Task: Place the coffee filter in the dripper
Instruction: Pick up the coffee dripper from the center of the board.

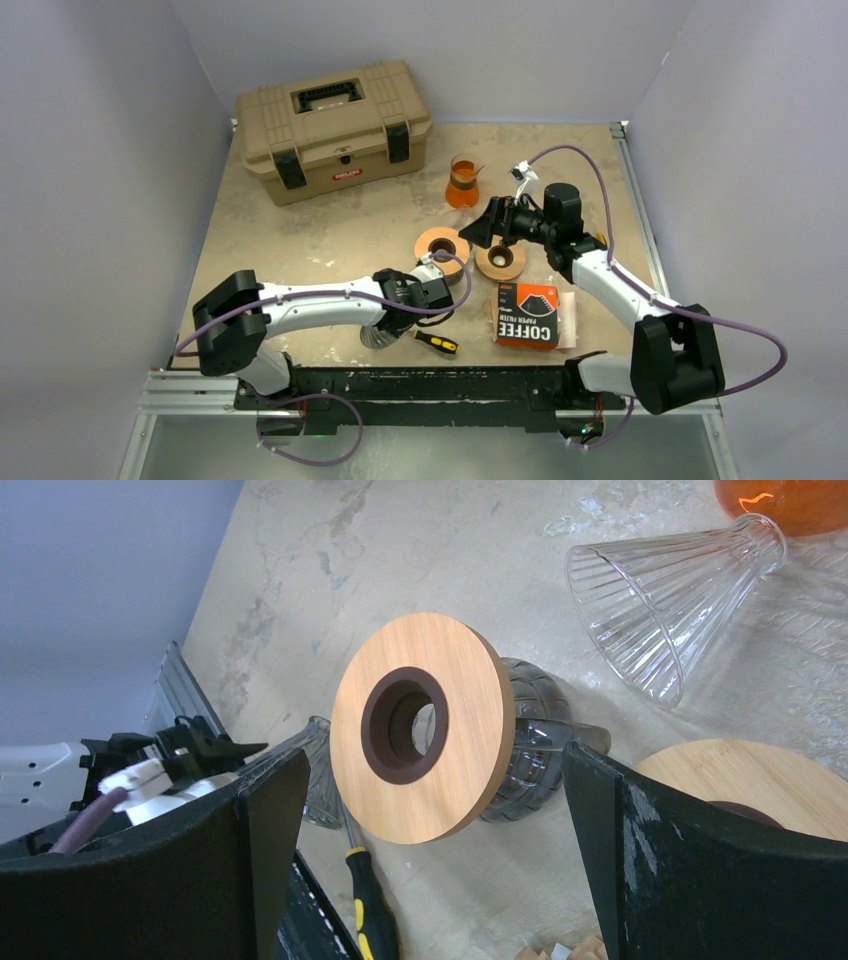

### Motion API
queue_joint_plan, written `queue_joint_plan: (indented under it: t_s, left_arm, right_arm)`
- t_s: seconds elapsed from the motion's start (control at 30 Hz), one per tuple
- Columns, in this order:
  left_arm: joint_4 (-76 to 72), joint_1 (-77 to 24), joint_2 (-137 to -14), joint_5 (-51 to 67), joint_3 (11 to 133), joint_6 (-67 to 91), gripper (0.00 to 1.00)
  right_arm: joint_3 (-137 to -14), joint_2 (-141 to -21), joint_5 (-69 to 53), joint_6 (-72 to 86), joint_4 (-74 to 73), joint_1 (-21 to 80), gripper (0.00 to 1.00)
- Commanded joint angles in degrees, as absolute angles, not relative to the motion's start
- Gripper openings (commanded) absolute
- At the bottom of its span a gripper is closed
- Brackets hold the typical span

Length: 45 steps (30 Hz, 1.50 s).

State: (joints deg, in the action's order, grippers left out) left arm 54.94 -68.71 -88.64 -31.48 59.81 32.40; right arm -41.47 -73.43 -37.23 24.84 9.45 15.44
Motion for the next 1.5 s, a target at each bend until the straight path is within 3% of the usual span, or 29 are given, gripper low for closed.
queue_joint_plan:
  t_s: [0.0, 0.2, 0.53, 1.13, 1.47]
  left_arm:
    - [53.68, -68.99, -90.72, -33.47, 60.64, 32.88, 0.44]
    - [53.61, -68.99, -90.65, -33.18, 60.78, 32.41, 0.22]
    - [53.15, -68.99, -87.67, -32.74, 60.91, 31.92, 0.0]
    - [54.49, -68.99, -82.0, -32.66, 62.6, 30.61, 0.0]
    - [46.5, -68.78, -74.02, -27.33, 62.81, 28.65, 0.0]
  right_arm:
    - [-41.39, -72.31, -38.65, 24.7, 10.9, 15.62, 0.99]
    - [-41.65, -72.57, -38.53, 24.74, 10.88, 15.64, 0.98]
    - [-42.27, -73.3, -38.57, 24.74, 10.98, 15.67, 0.98]
    - [-42.1, -73.13, -38.41, 24.54, 10.72, 15.71, 0.98]
    - [-42.1, -72.83, -38.26, 24.14, 10.16, 15.68, 0.98]
